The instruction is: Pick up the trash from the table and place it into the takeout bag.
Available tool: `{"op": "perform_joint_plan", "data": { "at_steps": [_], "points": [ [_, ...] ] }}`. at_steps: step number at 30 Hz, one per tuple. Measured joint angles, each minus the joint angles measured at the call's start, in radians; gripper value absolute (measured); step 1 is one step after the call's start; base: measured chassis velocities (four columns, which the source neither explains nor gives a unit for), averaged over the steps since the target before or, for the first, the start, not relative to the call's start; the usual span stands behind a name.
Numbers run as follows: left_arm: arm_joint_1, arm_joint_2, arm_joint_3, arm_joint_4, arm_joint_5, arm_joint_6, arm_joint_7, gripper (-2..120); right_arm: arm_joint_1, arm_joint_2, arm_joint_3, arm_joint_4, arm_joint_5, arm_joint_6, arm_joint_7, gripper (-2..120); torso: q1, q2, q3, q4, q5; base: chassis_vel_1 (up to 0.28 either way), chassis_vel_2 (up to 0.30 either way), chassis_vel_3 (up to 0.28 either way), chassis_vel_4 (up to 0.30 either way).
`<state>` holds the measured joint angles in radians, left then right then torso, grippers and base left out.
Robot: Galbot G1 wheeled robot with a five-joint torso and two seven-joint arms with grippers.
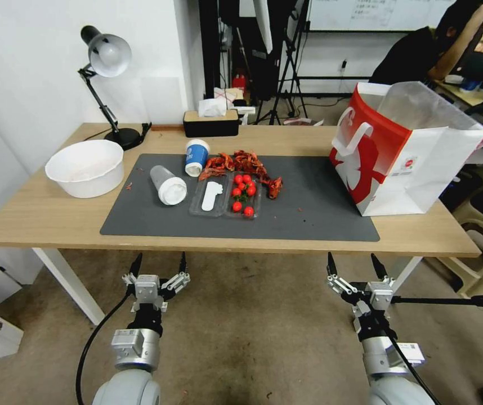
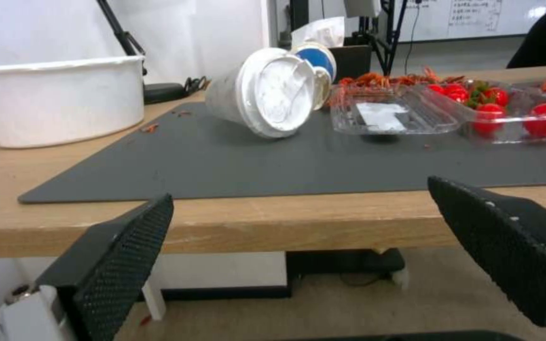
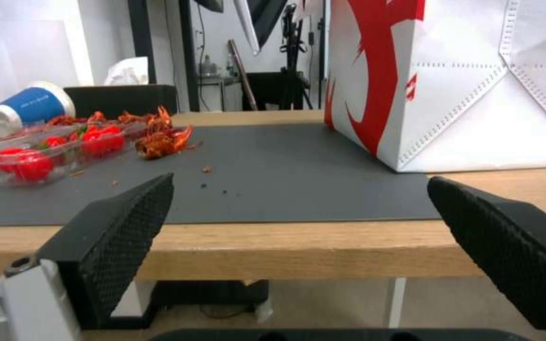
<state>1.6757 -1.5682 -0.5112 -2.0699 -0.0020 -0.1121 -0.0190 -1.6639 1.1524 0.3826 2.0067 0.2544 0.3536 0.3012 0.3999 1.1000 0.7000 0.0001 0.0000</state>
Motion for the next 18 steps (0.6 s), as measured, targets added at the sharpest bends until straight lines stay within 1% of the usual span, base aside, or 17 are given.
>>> {"op": "perform_joint_plan", "data": {
  "at_steps": [10,14,15,17,18],
  "points": [
    [-0.037,0.022,0.009,0.0,-0.021,0.001,0.002,100,0.0,0.01,0.001,0.014,0.0,-0.003,0.0,100,0.0,0.0,0.0,0.0,0.0,0.0,0.0,0.0,0.0],
    [-0.111,0.058,0.022,0.012,-0.081,0.021,-0.001,100,-0.001,0.017,0.004,0.017,0.0,-0.005,0.001,100,0.0,0.0,0.0,0.0,0.0,0.0,0.0,0.0,0.0],
    [-0.111,0.058,0.022,0.012,-0.081,0.021,-0.001,100,-0.001,0.017,0.004,0.017,0.0,-0.005,0.001,100,0.0,0.0,0.0,0.0,0.0,0.0,0.0,0.0,0.0],
    [-0.159,0.084,0.032,0.026,-0.144,0.048,-0.006,100,-0.001,0.021,0.006,0.018,0.0,-0.006,0.001,100,0.0,0.0,0.0,-0.0001,-0.0001,0.0,0.0,0.0,0.0],
    [-0.159,0.084,0.032,0.026,-0.144,0.048,-0.006,100,-0.001,0.021,0.006,0.018,0.0,-0.006,0.001,100,0.0,0.0,0.0,-0.0001,-0.0001,0.0,0.0,0.0,0.0]
  ]
}}
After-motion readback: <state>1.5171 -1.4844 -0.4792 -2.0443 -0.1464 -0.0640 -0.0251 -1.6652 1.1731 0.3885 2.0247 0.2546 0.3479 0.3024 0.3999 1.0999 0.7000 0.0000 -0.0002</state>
